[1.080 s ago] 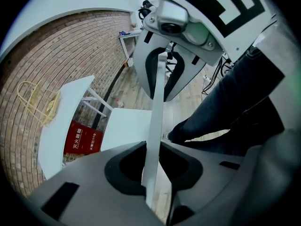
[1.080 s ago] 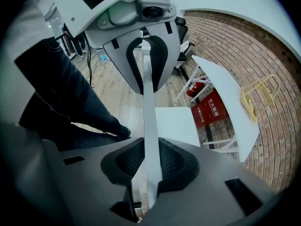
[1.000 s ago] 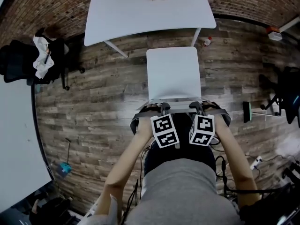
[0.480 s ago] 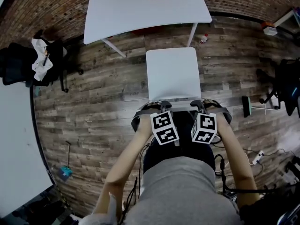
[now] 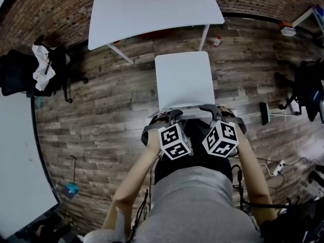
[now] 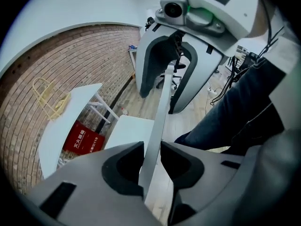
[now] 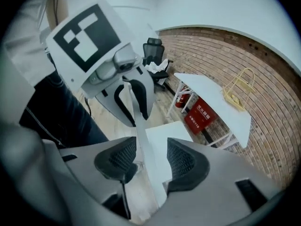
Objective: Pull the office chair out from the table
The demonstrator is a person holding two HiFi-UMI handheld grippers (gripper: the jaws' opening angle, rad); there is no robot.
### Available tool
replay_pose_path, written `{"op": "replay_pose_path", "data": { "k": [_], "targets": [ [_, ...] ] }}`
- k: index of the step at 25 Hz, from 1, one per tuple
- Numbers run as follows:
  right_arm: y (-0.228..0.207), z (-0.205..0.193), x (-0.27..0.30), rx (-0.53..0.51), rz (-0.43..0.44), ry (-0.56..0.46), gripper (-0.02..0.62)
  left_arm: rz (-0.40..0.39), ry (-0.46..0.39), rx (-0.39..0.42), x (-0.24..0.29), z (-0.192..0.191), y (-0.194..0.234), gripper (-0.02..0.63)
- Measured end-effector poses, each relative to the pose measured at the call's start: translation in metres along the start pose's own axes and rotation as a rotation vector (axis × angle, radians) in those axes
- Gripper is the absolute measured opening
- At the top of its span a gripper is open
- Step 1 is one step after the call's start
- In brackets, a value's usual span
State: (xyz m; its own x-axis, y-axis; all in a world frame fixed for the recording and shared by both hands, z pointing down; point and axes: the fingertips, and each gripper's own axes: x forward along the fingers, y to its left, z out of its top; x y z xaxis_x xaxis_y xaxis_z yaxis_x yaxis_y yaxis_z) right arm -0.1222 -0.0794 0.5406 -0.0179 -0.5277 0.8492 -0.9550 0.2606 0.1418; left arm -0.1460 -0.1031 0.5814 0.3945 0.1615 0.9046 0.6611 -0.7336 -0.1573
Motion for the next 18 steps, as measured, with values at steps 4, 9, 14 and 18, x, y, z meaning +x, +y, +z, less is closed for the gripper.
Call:
{"op": "replay_pose_path", "data": {
  "k": [4,9,14,18],
  "targets": [
    [-0.003,0.019,-0.013,0.084,0.026,-0.084,0.212,0.012,-0.056,-0.035,-0.008,0.006,0.000,0.120],
    [-0.013,0.042,-0.030,0.219,0.053,-0.221,0.209,0.056,-0.277,-0.153,-0.051,0.042,0.009,0.104],
    [-0.066,0.077,-0.065,0.411,-0.150,-0.468,0.137,0.158,-0.452,-0.379,-0.093,0.056,0.066,0.077],
    [-0.106,0.090,-0.090,0.553,-0.369,-0.611,0.037,0.317,-0.591,-0.497,-0.128,0.069,0.118,0.031]
  ]
}}
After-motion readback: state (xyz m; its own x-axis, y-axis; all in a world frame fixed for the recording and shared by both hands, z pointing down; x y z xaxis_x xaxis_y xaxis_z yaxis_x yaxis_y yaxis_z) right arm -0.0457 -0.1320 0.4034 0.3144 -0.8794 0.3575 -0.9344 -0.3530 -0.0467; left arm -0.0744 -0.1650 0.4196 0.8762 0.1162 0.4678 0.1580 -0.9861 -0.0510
